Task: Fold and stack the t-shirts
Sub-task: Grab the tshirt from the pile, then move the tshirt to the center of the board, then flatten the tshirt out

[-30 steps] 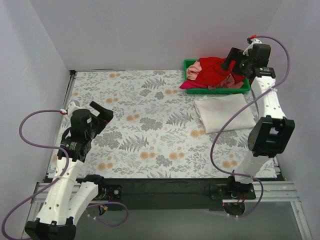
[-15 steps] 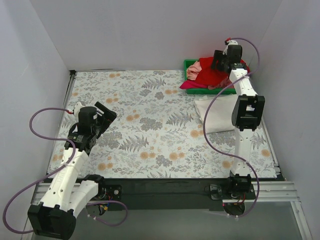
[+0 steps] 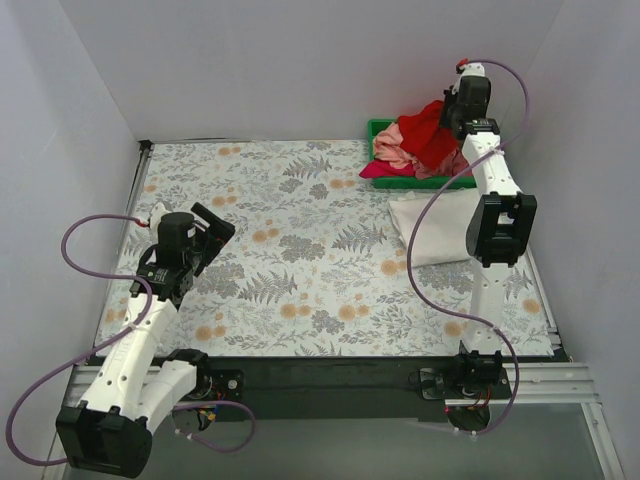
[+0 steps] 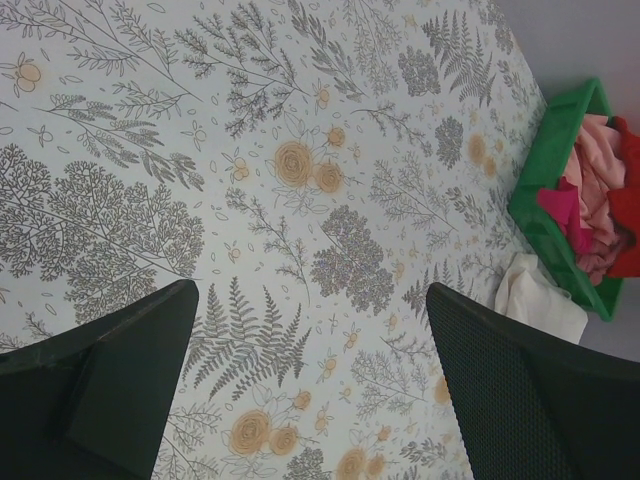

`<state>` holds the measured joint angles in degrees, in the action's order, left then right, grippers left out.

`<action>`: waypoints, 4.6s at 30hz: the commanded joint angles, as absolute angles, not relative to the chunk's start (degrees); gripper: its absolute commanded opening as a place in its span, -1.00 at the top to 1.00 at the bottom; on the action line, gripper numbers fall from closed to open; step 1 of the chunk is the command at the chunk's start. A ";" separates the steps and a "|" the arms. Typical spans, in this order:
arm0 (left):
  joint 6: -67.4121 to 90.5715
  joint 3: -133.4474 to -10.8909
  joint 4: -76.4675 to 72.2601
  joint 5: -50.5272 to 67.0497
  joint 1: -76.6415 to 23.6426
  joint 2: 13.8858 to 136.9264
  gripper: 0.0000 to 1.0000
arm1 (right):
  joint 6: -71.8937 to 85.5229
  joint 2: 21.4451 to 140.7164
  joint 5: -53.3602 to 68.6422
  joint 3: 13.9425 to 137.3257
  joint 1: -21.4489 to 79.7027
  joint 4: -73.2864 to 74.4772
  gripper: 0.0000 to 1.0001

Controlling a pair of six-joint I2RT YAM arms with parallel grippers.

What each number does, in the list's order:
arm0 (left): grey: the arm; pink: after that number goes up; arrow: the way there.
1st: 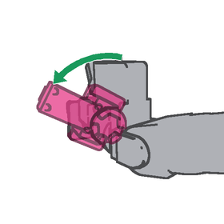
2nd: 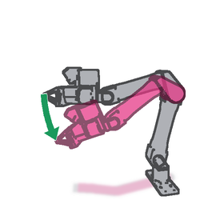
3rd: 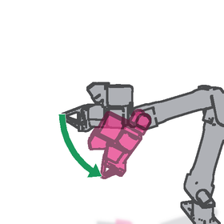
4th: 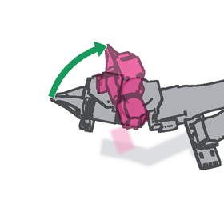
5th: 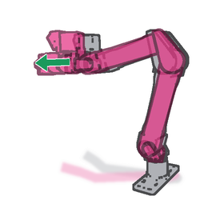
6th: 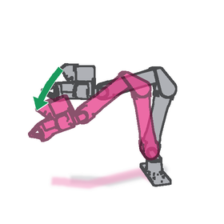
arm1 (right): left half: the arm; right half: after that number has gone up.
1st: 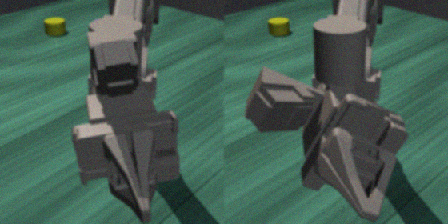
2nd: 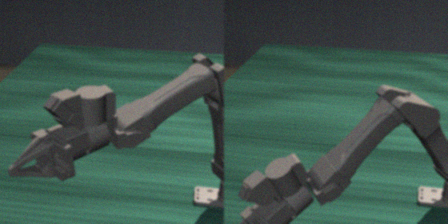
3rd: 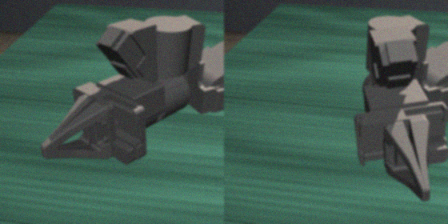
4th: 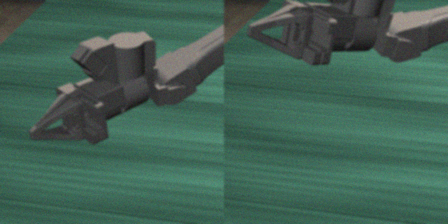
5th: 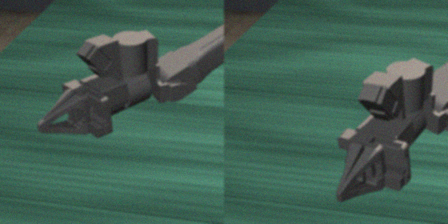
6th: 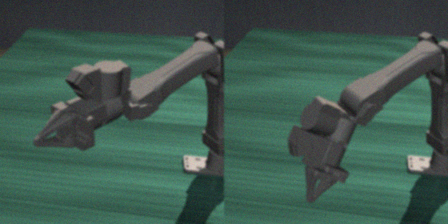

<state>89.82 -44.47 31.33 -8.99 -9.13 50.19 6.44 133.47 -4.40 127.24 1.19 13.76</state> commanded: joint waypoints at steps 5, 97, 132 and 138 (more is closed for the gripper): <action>89.91 -47.02 35.59 -8.00 -8.88 45.54 -0.97 | 0.53 114.71 -9.32 129.64 7.20 7.74 0.97; 102.13 -22.24 31.38 -8.52 -21.09 56.52 1.00 | 44.03 91.68 -37.79 56.53 55.81 13.53 0.95; 85.35 -91.97 37.71 -4.05 -21.09 49.21 1.00 | 20.05 46.49 -23.57 84.61 55.20 22.94 0.97; 82.45 -106.95 37.53 -3.78 -21.18 54.31 1.00 | 16.97 52.63 -15.40 101.39 55.20 24.17 0.97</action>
